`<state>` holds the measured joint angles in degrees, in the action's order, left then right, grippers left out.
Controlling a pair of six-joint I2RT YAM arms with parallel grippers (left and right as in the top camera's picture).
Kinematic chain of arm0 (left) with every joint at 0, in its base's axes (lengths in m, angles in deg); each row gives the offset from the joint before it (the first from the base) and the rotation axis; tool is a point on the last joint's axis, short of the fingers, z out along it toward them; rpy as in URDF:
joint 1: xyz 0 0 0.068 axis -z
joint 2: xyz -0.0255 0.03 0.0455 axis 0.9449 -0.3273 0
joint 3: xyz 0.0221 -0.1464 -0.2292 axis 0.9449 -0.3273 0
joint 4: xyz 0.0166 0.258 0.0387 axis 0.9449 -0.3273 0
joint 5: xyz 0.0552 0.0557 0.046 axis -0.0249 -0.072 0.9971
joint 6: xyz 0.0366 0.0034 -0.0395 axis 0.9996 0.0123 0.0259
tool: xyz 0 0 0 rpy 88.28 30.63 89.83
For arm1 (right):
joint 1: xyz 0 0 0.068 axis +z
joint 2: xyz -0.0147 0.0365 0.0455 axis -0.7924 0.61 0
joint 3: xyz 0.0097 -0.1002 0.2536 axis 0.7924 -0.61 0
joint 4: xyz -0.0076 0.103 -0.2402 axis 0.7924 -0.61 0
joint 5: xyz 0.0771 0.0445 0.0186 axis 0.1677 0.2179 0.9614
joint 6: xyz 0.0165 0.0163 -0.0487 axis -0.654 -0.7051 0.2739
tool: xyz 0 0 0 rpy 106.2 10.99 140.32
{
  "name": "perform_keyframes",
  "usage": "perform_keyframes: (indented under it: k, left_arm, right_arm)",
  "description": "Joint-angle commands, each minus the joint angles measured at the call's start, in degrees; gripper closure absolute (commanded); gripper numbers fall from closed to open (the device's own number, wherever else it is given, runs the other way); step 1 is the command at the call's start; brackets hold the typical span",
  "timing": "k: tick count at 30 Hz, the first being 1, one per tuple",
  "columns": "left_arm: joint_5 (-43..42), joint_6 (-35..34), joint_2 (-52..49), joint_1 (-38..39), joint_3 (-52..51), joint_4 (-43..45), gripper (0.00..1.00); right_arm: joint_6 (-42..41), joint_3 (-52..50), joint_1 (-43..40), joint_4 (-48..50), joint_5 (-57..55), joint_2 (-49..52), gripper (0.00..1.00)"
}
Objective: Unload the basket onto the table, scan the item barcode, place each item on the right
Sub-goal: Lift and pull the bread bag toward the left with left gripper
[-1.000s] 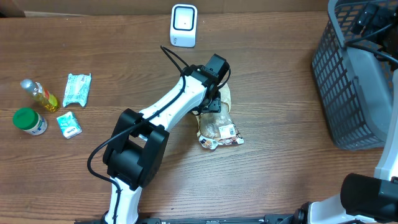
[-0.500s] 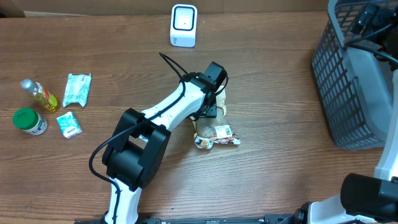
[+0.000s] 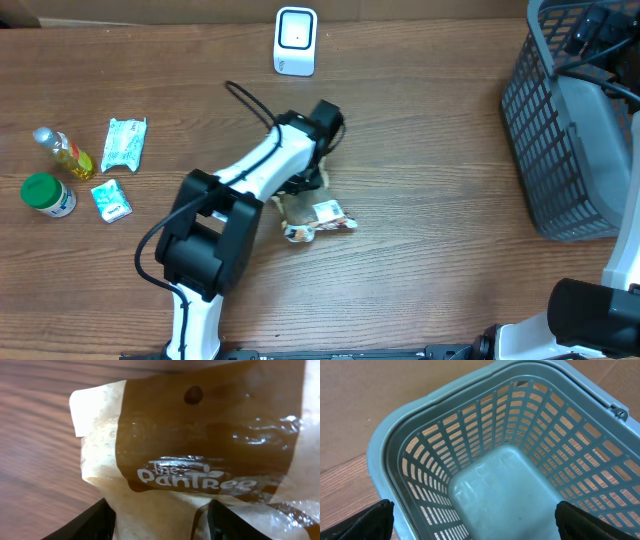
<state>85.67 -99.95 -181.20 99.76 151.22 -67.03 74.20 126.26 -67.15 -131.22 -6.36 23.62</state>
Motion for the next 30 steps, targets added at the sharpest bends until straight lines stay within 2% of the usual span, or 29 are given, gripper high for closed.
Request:
perform_keyframes:
  k: [1, 10, 16, 19, 22, 24, 28, 30]
  left_arm:
    - [2.8, -4.0, -0.6, -3.8, -1.7, -1.7, 0.39]
    - [-1.2, -3.3, 0.3, -10.8, -1.7, -5.0, 0.42]
    - [-1.6, -1.8, 8.7, -13.7, -1.7, -4.4, 0.42]
    - [-1.5, 2.4, 14.8, -14.2, -1.7, -4.1, 0.37]
    - [-1.6, 9.1, 19.6, -14.2, -1.7, -4.5, 0.28]
    - [-1.7, 12.7, 21.4, -14.1, -1.7, -5.6, 0.29]
    - [-1.6, 16.5, 21.8, -13.8, -1.8, -10.6, 0.80]
    - [-1.6, 16.4, 21.5, -13.8, -2.6, -12.5, 0.94]
  right_arm:
    - [-0.2, 1.0, 0.0, 0.2, -0.5, -0.5, 0.00]
    - [-0.2, 1.0, 0.0, 0.2, -0.5, -0.5, 0.00]
    - [-0.2, 1.0, 0.0, 0.2, -0.5, -0.5, 0.00]
    - [-0.2, 1.0, 0.0, 0.2, -0.5, -0.5, 0.00]
    - [-0.2, 1.0, 0.0, 0.2, -0.5, -0.5, 0.00]
    - [-0.2, 1.0, 0.0, 0.2, -0.5, -0.5, 0.00]
    - [-0.2, 1.0, 0.0, 0.2, -0.5, -0.5, 0.00]
    - [-0.2, 1.0, 0.0, 0.2, -0.5, -0.5, 0.00]
